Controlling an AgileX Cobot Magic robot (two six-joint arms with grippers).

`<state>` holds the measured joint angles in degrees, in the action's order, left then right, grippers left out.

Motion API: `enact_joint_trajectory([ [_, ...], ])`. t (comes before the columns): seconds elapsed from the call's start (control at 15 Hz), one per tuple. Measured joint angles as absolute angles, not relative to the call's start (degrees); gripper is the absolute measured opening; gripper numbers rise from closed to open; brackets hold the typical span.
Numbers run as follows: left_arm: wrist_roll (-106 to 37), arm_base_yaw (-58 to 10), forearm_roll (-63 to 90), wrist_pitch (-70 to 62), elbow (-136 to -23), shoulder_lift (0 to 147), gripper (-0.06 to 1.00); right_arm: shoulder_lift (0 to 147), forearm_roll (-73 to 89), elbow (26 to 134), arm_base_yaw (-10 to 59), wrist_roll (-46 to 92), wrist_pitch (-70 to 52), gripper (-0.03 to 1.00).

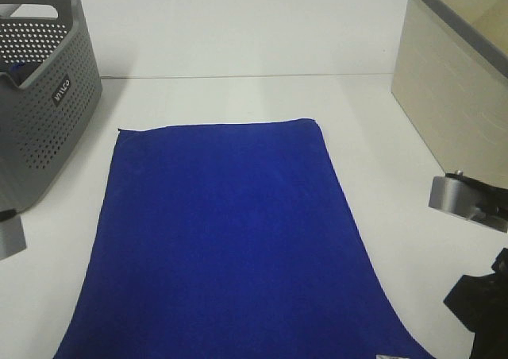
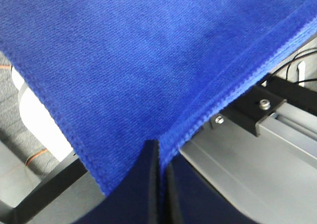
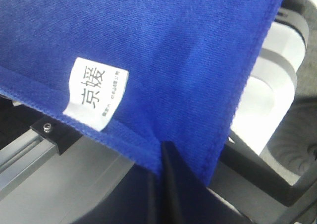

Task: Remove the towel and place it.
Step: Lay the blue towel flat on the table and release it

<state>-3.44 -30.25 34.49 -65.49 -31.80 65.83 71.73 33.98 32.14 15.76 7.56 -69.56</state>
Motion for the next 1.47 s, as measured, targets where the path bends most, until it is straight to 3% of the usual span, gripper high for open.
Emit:
enact_joint_trajectory([
  [0.53, -8.59, -30.25, 33.06, -57.58, -31.57, 84.28, 0.0, 90.99, 35.7, 32.09, 15.76, 14.21, -62.51, 0.02],
  [1.13, -14.73, -30.25, 33.75, -55.58, -37.7, 99.18, 0.0, 97.29, 34.43, 32.09, 15.7, 16.33, -58.44, 0.02],
  [1.27, -14.84, -30.25, 33.12, -55.75, -38.85, 99.58, 0.0, 97.29, 34.32, 32.09, 15.7, 16.33, -58.38, 0.08],
  [1.47, -14.84, -30.25, 33.12, -56.26, -39.02, 99.58, 0.07, 97.29, 34.26, 32.09, 15.58, 16.33, -58.38, 0.26],
])
